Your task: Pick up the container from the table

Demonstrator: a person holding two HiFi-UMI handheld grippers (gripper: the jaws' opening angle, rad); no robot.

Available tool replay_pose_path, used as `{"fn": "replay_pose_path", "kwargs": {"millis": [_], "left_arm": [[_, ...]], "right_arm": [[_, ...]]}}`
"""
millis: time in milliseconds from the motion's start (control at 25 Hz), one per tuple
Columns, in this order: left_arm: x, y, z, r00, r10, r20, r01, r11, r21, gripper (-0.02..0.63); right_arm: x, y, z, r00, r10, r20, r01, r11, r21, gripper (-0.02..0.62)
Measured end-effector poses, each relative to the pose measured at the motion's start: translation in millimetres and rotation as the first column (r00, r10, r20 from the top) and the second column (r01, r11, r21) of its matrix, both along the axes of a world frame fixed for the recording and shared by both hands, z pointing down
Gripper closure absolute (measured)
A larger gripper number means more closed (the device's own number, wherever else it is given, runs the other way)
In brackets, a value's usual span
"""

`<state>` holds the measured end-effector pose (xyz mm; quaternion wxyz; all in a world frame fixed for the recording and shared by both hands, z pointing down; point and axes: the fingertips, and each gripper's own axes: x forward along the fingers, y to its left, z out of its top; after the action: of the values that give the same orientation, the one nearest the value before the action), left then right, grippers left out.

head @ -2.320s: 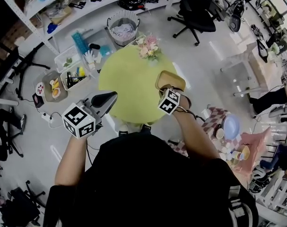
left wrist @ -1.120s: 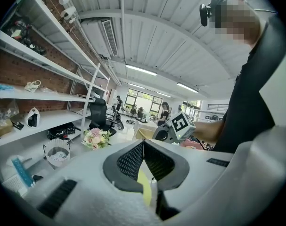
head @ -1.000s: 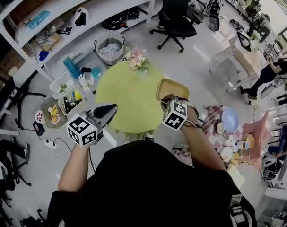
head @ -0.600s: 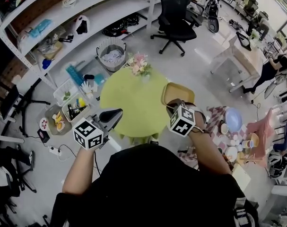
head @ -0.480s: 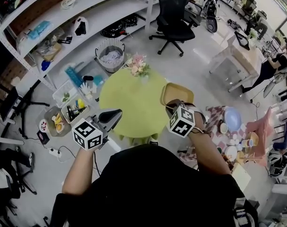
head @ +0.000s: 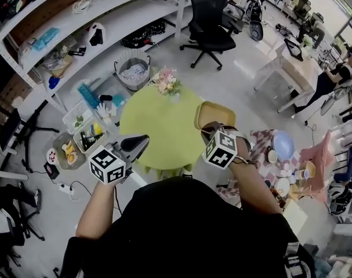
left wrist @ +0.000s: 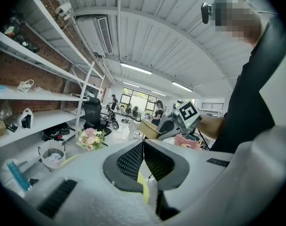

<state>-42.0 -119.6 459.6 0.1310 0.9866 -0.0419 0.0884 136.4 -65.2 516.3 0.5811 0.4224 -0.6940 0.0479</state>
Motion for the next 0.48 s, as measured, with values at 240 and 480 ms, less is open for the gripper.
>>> {"fn": "replay_pose_path", "kwargs": {"millis": [240,480], "left_arm": [[-2.9,-0.3,1.7,1.000,-0.004,0.000,0.004,1.000,0.000,0.589],[-8.9,0.5,5.2,1.000,-0.003,0.007,0.003,1.000,-0.005,0.589]], "right_arm": [[-1.9,1.5,2.0,1.000,-0.002,-0.008,0.002,1.000,-0.010,0.578],[-6.6,2.1,2.5,1.000,0.000,-0.003,0.000,1.000,-0.009,0.577]]}}
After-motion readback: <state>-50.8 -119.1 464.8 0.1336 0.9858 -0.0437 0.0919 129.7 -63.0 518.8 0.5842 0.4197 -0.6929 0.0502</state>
